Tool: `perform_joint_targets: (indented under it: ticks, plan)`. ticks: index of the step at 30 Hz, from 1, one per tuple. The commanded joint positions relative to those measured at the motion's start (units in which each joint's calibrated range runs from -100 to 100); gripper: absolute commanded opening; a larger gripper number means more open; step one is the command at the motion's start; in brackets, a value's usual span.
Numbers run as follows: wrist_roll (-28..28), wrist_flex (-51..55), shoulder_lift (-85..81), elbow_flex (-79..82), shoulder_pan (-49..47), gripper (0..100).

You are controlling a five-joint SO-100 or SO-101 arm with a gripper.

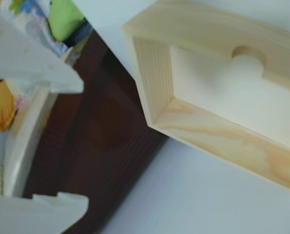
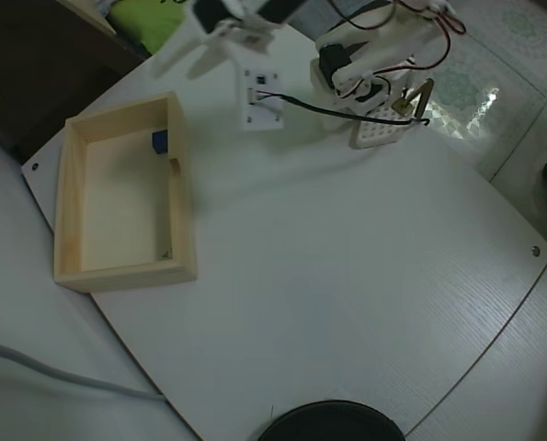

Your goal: Pick up the small blue cube and put it into the box

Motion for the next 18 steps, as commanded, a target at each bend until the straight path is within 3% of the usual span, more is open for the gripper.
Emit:
perform_joint_targets:
  ticks: [1, 10, 18]
  plan:
    - [-2.0, 0.2, -9.4, 5.2, 0.0, 21]
    - [-6.6, 3.4, -34.4, 18.8, -2.5, 21]
    - [-6.4, 4.4, -34.4, 20.0, -10.0, 20]
